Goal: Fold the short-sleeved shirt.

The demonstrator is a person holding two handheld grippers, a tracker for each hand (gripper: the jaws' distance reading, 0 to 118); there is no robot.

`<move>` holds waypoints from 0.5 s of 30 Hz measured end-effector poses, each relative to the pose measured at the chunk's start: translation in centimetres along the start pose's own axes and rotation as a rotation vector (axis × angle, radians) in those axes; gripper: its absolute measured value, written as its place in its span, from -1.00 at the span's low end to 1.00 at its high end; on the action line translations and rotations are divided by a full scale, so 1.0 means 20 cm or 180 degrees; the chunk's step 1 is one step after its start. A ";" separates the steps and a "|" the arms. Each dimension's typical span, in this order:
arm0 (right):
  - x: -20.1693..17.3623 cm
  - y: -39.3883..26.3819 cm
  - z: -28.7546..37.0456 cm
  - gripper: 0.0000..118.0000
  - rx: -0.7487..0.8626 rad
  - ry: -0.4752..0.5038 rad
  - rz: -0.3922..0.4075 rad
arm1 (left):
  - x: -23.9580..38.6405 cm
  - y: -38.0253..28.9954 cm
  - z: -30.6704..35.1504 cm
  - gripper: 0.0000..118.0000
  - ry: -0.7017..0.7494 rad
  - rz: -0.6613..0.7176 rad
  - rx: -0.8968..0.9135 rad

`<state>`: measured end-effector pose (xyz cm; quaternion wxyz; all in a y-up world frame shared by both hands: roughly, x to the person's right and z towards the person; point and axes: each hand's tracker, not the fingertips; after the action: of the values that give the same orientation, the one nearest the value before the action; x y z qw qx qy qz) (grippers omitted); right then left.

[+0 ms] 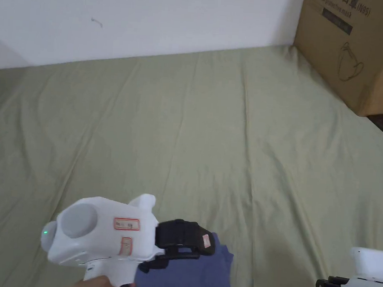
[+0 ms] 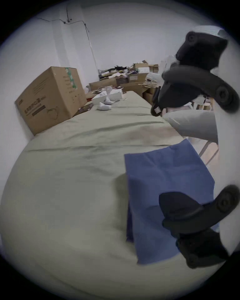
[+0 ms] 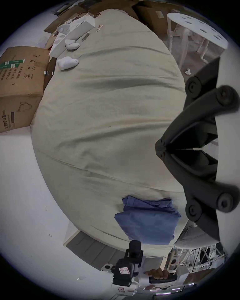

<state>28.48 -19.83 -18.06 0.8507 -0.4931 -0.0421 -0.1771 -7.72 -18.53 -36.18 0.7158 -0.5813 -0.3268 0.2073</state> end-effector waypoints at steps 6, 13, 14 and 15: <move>-0.04 0.00 -0.02 -1.00 0.0018 0.0010 0.0037 | -0.11 -0.10 0.15 -0.88 0.0732 -0.0182 0.0386; -0.07 0.01 -0.06 -1.00 -0.0049 0.0054 0.0127 | -0.17 -0.22 0.01 -0.91 0.0310 0.0074 0.0189; -0.07 0.01 -0.06 -1.00 -0.0049 0.0055 0.0126 | -0.16 -0.22 -0.03 -0.91 0.0321 0.0032 0.0177; -0.06 0.01 -0.06 -1.00 -0.0049 0.0061 0.0119 | -0.13 -0.22 -0.07 -0.91 0.0315 0.0000 0.0150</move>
<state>27.25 -20.38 -19.20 0.8504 -0.4986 -0.0234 -0.1662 -8.92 -22.31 -32.69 0.7445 -0.5738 -0.2861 0.1859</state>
